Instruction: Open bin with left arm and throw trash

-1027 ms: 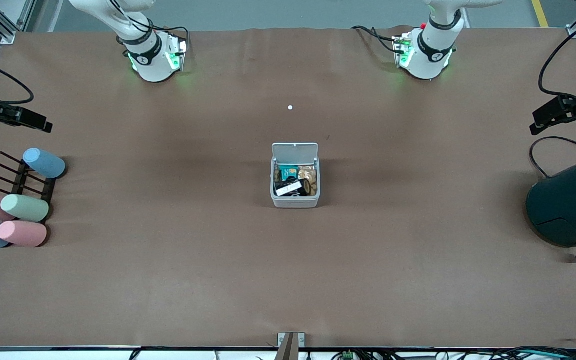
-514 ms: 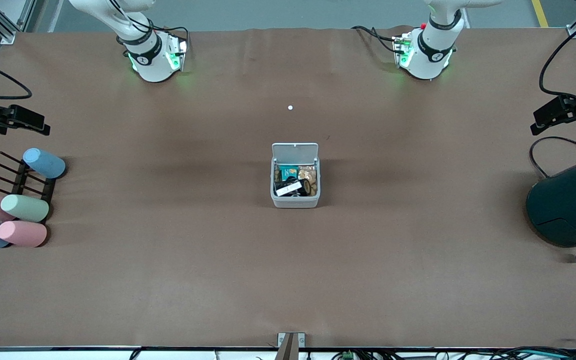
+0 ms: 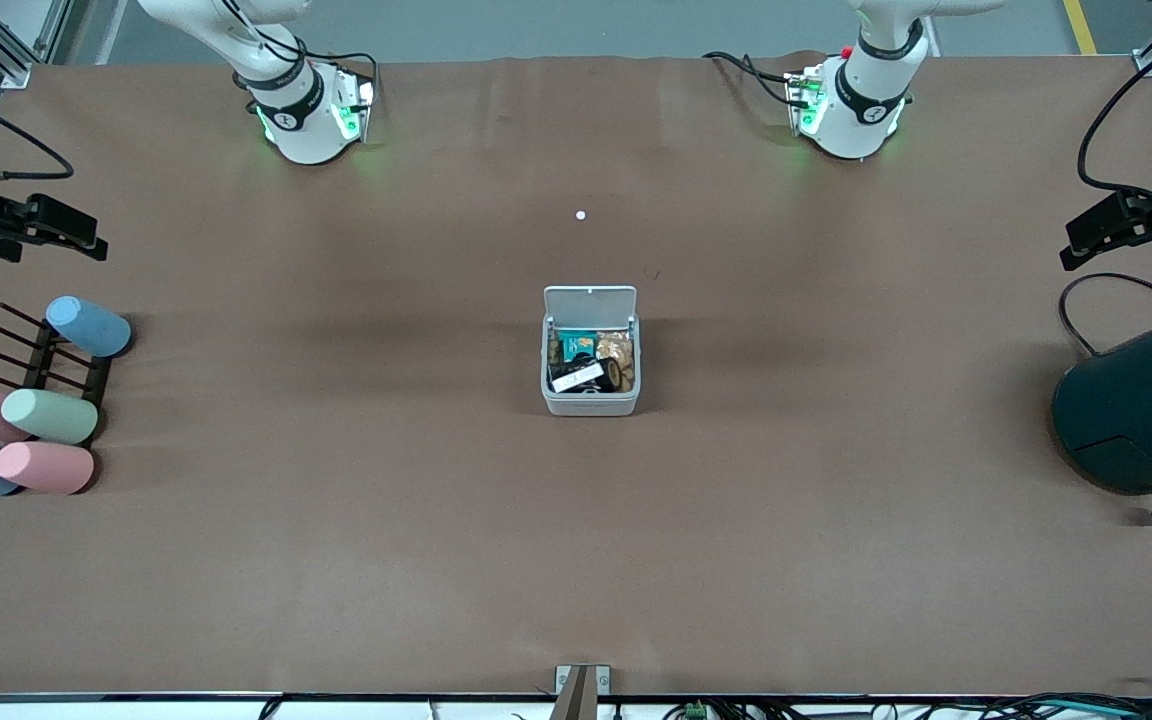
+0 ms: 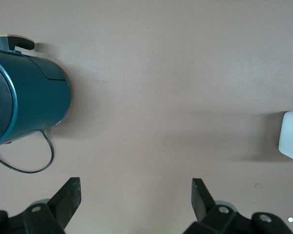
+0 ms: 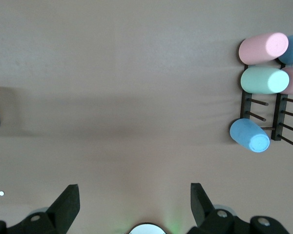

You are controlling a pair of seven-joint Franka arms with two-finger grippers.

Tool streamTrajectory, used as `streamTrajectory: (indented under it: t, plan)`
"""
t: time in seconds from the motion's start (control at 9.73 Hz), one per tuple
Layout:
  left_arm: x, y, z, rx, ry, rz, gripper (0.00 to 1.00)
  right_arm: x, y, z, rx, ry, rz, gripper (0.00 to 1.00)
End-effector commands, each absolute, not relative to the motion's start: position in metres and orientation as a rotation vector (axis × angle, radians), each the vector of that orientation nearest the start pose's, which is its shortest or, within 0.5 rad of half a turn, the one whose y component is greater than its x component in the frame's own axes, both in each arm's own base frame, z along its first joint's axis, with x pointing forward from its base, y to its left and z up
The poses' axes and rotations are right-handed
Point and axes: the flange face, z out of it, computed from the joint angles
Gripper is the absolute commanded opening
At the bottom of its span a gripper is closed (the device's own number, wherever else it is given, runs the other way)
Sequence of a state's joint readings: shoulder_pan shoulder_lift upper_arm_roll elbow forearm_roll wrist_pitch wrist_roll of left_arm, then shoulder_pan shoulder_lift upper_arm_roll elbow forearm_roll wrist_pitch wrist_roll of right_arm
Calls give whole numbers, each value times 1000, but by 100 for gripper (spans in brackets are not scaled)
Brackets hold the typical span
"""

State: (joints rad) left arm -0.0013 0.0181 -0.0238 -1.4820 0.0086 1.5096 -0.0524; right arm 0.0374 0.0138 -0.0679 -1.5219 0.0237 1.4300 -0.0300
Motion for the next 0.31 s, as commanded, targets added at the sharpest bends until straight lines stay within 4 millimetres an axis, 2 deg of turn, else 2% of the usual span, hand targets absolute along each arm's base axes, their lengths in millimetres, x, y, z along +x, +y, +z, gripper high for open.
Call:
streamTrajectory:
  t: [0.0,0.21]
  plan:
    - [557,-14,656,-3138,-51,-29,100,544,-17,638,-3129,-11,124,100]
    - [557,-13,657,-3133,-52,-32,100,545,-18,637,-3130,-1,124,100]
